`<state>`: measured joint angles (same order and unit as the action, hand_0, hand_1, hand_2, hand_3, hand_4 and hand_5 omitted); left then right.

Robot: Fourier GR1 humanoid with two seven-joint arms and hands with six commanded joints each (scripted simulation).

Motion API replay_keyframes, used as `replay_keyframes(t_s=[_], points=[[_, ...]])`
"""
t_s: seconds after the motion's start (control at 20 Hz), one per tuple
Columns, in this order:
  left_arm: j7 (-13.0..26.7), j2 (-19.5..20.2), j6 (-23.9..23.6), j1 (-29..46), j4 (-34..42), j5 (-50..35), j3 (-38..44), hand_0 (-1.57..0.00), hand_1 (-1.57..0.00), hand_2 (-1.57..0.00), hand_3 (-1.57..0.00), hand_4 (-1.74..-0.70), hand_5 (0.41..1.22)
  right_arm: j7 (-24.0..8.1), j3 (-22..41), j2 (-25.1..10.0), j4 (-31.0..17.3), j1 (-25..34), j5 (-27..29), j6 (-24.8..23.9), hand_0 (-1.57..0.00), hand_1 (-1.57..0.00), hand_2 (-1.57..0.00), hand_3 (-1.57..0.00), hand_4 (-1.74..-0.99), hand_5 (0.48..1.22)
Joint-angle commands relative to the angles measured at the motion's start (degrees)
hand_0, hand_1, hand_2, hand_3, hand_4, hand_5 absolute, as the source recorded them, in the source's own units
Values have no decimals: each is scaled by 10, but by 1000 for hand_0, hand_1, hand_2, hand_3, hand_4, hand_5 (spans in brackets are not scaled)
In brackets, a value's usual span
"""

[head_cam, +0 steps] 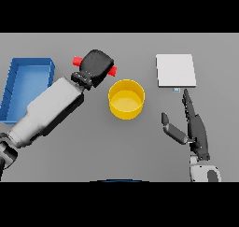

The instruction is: Pick up the red beaker and tilt it to pour out 1 green nut into yellow bowl. Pick up the yellow bowl and place it on the metallic measuring scale.

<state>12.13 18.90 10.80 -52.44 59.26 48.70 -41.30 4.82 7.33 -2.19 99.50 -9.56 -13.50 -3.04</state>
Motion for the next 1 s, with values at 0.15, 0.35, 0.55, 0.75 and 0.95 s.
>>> replay_keyframes(t_s=[0.15,0.35,0.55,0.75,0.95], points=[[-41,-5,30,-48,-26,37,-61,-1571,-1571,-1571,-1420,-1718,1218,0,2,12,5,0,3,-6,1,1,1,1,-1294,657],[-68,-5,55,-83,-52,78,-125,-1571,-1571,-1571,-1509,-1732,1220,2,-1,17,-3,5,4,-11,1,1,1,1,-1291,640],[-75,-12,80,-120,-69,108,-175,-1571,-1571,-1571,-1546,-1737,1220,4,-5,10,-1,4,1,-13,1,1,1,1,-1288,627],[-93,-16,71,-145,-85,131,-215,-1571,-1571,-1571,-1561,-1739,1221,-6,2,15,-4,1,-15,-22,1,1,1,1,-1276,593],[-102,-24,98,-179,-108,154,-257,-1571,-1571,-1571,-1567,-1736,1221,-5,0,12,-11,5,-25,-29,1,1,1,1,-1236,582]])
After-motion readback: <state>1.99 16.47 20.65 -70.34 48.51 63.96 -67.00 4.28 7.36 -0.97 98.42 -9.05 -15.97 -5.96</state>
